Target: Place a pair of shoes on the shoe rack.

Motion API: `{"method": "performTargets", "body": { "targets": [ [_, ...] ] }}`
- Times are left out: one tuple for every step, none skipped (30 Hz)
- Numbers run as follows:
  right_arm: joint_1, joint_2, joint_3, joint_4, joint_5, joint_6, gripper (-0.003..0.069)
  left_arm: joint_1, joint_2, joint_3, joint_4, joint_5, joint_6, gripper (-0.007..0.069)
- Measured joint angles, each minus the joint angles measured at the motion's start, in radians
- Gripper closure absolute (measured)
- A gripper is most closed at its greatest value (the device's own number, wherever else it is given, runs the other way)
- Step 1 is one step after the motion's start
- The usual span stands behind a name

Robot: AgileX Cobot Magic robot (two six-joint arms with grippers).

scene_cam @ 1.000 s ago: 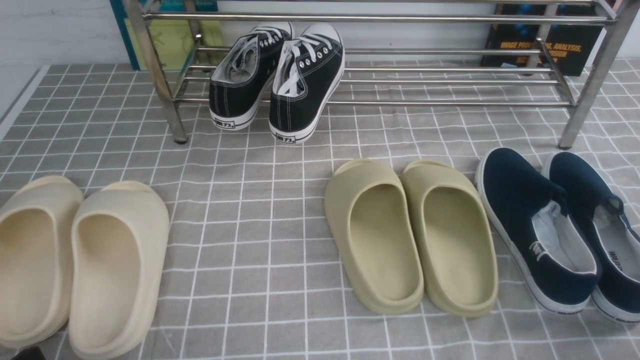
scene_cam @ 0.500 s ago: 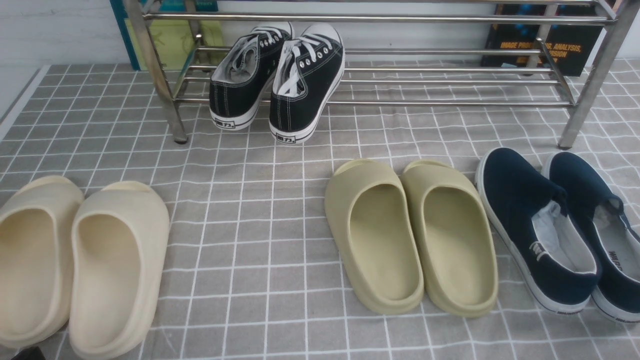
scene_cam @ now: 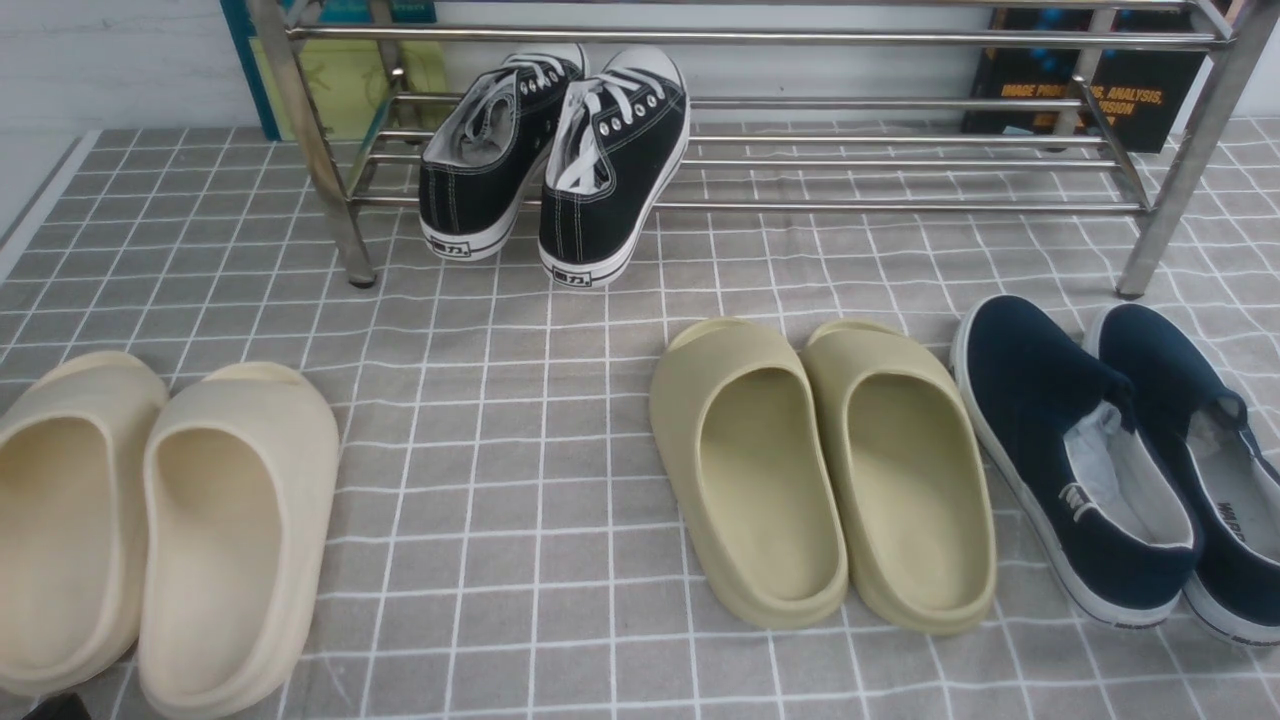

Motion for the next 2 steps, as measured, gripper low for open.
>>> {"method": "performTargets", "body": {
  "targets": [
    [0.000,0.000,0.000,0.000,0.000,0.000,0.0420,0.000,0.000,0.000,0.000,0.000,0.000,0.0637],
    [0.000,0.000,0.000,0.000,0.000,0.000,0.0420,0.000,0.000,0.000,0.000,0.000,0.000,0.0637]
  ]
}}
